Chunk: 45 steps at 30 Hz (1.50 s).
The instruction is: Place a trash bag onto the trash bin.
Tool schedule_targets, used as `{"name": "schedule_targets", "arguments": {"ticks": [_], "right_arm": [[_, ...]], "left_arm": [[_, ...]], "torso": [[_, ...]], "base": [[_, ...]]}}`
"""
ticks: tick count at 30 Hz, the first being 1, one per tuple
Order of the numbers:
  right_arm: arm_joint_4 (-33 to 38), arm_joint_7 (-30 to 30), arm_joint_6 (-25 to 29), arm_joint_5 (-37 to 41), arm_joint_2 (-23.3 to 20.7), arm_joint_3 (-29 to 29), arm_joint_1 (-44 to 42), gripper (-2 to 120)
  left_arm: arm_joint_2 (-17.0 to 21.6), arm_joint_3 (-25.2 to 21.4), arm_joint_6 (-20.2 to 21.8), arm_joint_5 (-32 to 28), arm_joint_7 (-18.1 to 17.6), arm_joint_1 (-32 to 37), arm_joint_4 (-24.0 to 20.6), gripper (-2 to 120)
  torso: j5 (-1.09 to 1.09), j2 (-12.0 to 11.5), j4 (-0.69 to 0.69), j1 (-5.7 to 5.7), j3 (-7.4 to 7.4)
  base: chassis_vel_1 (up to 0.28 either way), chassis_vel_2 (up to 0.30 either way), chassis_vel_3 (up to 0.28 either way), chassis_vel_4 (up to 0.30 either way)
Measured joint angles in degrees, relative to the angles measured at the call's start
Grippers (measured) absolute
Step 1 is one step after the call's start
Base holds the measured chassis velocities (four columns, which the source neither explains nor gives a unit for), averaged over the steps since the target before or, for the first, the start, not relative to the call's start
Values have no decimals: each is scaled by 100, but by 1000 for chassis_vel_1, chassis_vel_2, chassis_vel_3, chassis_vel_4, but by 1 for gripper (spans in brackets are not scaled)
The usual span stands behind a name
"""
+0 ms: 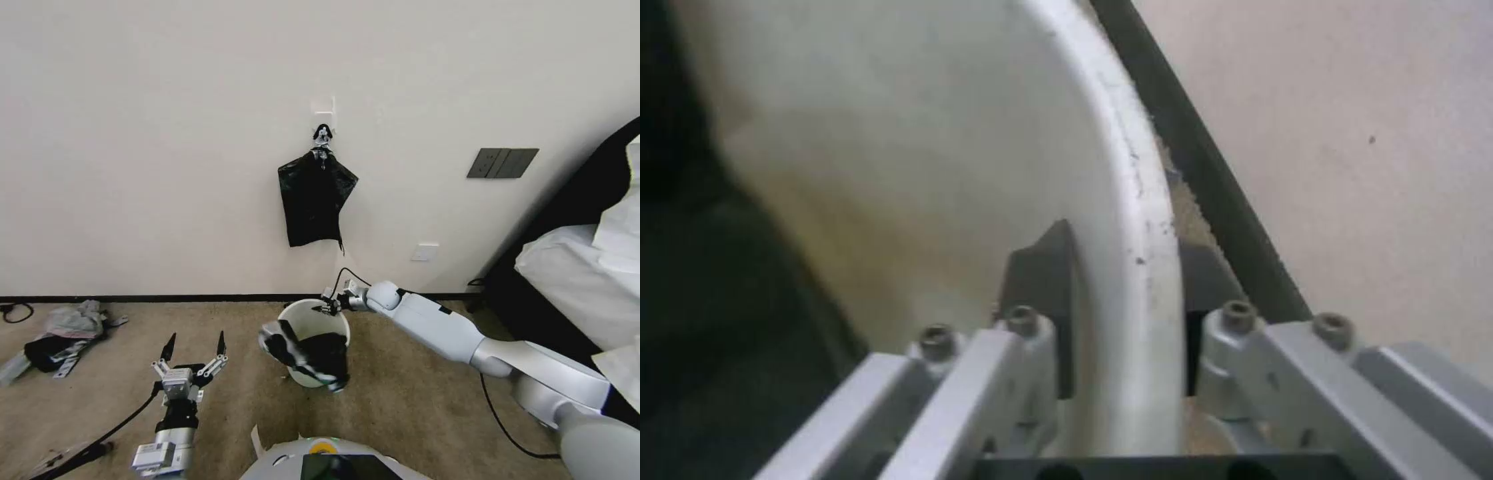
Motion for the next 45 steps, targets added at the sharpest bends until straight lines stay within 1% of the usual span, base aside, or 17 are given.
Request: {"name": "schedule_targets", "arguments": {"ticks": [2, 14, 18, 19, 23, 26, 27, 29, 30, 31, 33, 34, 37, 38, 39, 42, 45], "right_arm": [[2, 0, 23, -2, -3, -28, 7, 11], [37, 63, 93, 77, -61, -59, -6, 11], [377, 400, -179, 426, -284, -63, -59, 8], [734, 744, -574, 774, -454, -43, -108, 8], [1215, 1267, -1075, 1330, -716, 164, -262, 4], [1663, 1916, -1371, 1912, -907, 925, -825, 4], [1663, 1916, -1371, 1912, -907, 925, -825, 4], [2329, 2709, -1534, 2327, -1120, 1706, -1643, 4], [2329, 2709, -1534, 2327, -1120, 1706, -1643, 4], [2721, 3108, -1606, 2608, -1230, 2005, -2015, 4], [3130, 3555, -1642, 2873, -1338, 2392, -2468, 4], [3130, 3555, -1642, 2873, -1338, 2392, -2468, 4], [3387, 3892, -1650, 3061, -1372, 2731, -2833, 4], [3549, 4144, -1650, 3184, -1390, 2954, -3060, 4], [3549, 4144, -1650, 3184, -1390, 2954, -3060, 4], [3960, 5019, -1651, 3556, -1338, 3416, -3694, 4], [4133, 5409, -1650, 3684, -1184, 3580, -4022, 4]], "left_arm": [[-5, 5, 1, -3, -2, 0, -26, 100], [-31, 48, 18, -73, -5, 0, -56, 100], [-30, 87, 32, -111, -5, -27, -57, 100], [-30, 110, 36, -128, -5, -46, -51, 100], [-39, 133, 101, -230, -5, -146, -8, 100], [-27, 107, 383, -567, -4, -361, -11, 100], [-27, 107, 383, -567, -4, -361, -11, 100], [56, 125, 554, -696, -2, -493, -18, 100], [56, 125, 554, -696, -2, -493, -18, 100], [80, 166, 643, -752, -2, -581, -18, 100], [89, 229, 825, -897, -9, -729, -16, 100], [89, 229, 825, -897, -9, -729, -16, 100], [102, 246, 930, -979, -18, -853, -17, 100], [126, 248, 963, -1017, -20, -911, -18, 100], [126, 248, 963, -1017, -20, -911, -18, 100], [241, 273, 1002, -1090, -20, -974, -14, 100], [286, 282, 1003, -1116, -20, -992, 23, 100]], "torso": [[0, 0, 0, 0, 0], [0, 1, 1, -1, -1], [1, 0, 2, 0, 0], [2, 1, 1, -1, -1], [0, 0, 1, 0, -1], [-1, 1, 2, 0, 0], [-1, 1, 2, 0, 0], [2, 0, -2, 0, 0], [2, 0, -2, 0, 0], [2, 1, -2, 0, 0], [-2, 1, 1, -1, 0], [-2, 1, 1, -1, 0], [2, 1, 0, -1, 0], [-1, 1, -1, -1, -1], [-1, 1, -1, -1, -1], [-1, 0, 1, -1, -1], [-1, 1, 1, -1, 0]], "base": [[0, 0, 0, 0], [0, 0, 0, 0], [0, 0, 0, 0], [0, 0, 0, 0], [0, 0, 0, 0], [0, 0, 0, 0], [0, 0, 0, 0], [0, 0, 0, 0], [0, 0, 0, 0], [0, 0, 0, 0], [0, 0, 0, 0], [0, 0, 0, 0], [0, 0, 0, 0], [0, 0, 0, 0], [0, 0, 0, 0], [0, 0, 0, 0], [0, 0, 0, 0]]}}
